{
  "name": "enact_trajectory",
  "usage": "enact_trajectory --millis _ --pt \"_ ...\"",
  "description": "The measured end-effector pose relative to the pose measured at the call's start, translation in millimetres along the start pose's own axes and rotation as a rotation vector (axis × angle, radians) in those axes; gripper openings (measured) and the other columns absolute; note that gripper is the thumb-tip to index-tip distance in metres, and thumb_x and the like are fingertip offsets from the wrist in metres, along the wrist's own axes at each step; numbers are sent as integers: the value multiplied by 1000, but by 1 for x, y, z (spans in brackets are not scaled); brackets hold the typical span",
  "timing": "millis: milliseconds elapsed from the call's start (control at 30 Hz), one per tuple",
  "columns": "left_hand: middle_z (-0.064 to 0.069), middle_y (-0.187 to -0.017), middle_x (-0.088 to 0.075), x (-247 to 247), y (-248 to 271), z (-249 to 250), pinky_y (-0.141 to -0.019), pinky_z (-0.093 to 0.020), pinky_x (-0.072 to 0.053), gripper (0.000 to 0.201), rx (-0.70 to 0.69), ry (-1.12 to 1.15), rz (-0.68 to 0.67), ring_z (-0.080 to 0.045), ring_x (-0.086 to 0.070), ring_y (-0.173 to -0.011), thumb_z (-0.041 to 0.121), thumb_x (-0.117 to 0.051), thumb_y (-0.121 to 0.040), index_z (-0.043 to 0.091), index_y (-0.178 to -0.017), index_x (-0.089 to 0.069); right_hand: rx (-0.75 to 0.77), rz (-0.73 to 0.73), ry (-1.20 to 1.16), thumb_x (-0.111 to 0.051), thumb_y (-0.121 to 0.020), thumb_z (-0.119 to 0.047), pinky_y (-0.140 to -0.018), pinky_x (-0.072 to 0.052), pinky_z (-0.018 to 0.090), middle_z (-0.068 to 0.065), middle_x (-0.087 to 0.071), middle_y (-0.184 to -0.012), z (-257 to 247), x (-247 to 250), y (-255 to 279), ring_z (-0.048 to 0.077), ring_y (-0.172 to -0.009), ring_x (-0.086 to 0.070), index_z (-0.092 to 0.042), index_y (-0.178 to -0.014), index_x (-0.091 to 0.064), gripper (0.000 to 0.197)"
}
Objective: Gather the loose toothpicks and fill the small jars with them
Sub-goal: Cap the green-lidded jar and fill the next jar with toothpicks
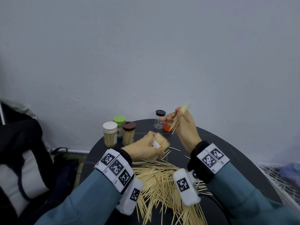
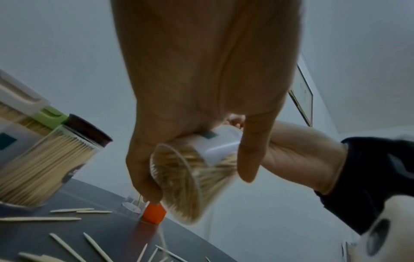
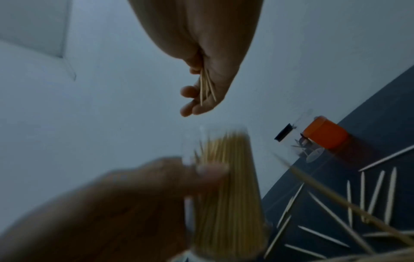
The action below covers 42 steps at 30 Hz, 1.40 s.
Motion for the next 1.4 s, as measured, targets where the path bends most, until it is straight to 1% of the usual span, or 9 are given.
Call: enact_trajectory --millis 133,267,400,567,700,833,1067,1200,1400 --pt "4 -97 -54 2 3 3 -64 -12 -48 45 -74 139 35 -4 -54 -81 19 -68 -86 16 -118 -37 -36 -35 165 -22 -104 -21 -102 -45 36 1 -72 -88 15 -12 12 17 -102 -65 -5 -111 -43 28" --pt "2 -98 -56 6 1 4 -71 -19 -49 46 -129 182 109 -7 -55 -83 17 -72 -81 15 -116 -41 -120 -41 156 -25 -103 -19 -70 -49 8 1 -63 -119 23 -15 22 -9 -81 -63 -5 -125 -46 33" --pt "3 -96 -57 7 0 4 -75 -24 -50 48 -145 196 147 -9 -57 -85 14 -74 -79 16 -114 -42 -260 -44 135 -34 -101 -15 -69 -50 9 4 -54 -129 30 -13 24 5 -94 -57 -7 -118 -54 27" --pt "4 -100 -57 6 2 5 -76 -24 -50 49 -150 175 125 -9 -57 -88 16 -73 -80 16 -118 -42 -222 -66 206 -37 -100 -23 -63 -47 6 -2 -61 -108 22 -9 24 -1 -84 -59 -5 -118 -58 34" --pt "5 -102 -57 5 4 7 -81 -25 -49 47 -160 140 96 -11 -57 -93 17 -72 -81 18 -117 -42 -100 -19 266 -30 -102 -26 -89 -45 20 1 -61 -122 19 -3 17 11 -114 -55 -7 -106 -66 41" --pt "6 -102 -56 5 4 8 -81 -24 -49 48 -169 155 98 -8 -56 -92 16 -72 -80 18 -117 -42 -83 -67 237 -30 -102 -21 -90 -48 24 3 -68 -113 19 -5 18 10 -106 -61 -11 -90 -64 38" --pt "6 -100 -57 8 2 5 -78 -21 -50 50 -171 203 133 -6 -56 -89 16 -73 -79 17 -119 -42 -129 -139 294 -24 -102 -32 -88 -47 15 -4 -66 -113 25 -7 25 7 -106 -60 -18 -113 -64 44" --pt "8 -99 -56 8 3 6 -70 -16 -47 49 -184 177 112 -3 -55 -87 17 -73 -80 20 -118 -42 -189 -174 280 -18 -97 -46 -111 -31 37 1 -55 -132 24 -9 28 13 -122 -50 -25 -124 -57 52" --pt "6 -104 -58 7 5 9 -73 -12 -49 49 -195 173 84 -3 -57 -90 16 -72 -80 19 -119 -43 -255 -187 372 -23 -102 -32 -78 -44 4 2 -50 -131 31 -1 22 4 -104 -54 -21 -136 -45 42"
Point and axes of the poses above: each hand's wrist, its own y-axis away from the middle knuckle, its own x-axis out of the back of the hand, z = x × y, the point moved 3 cm from there along -y, towards the middle knuckle
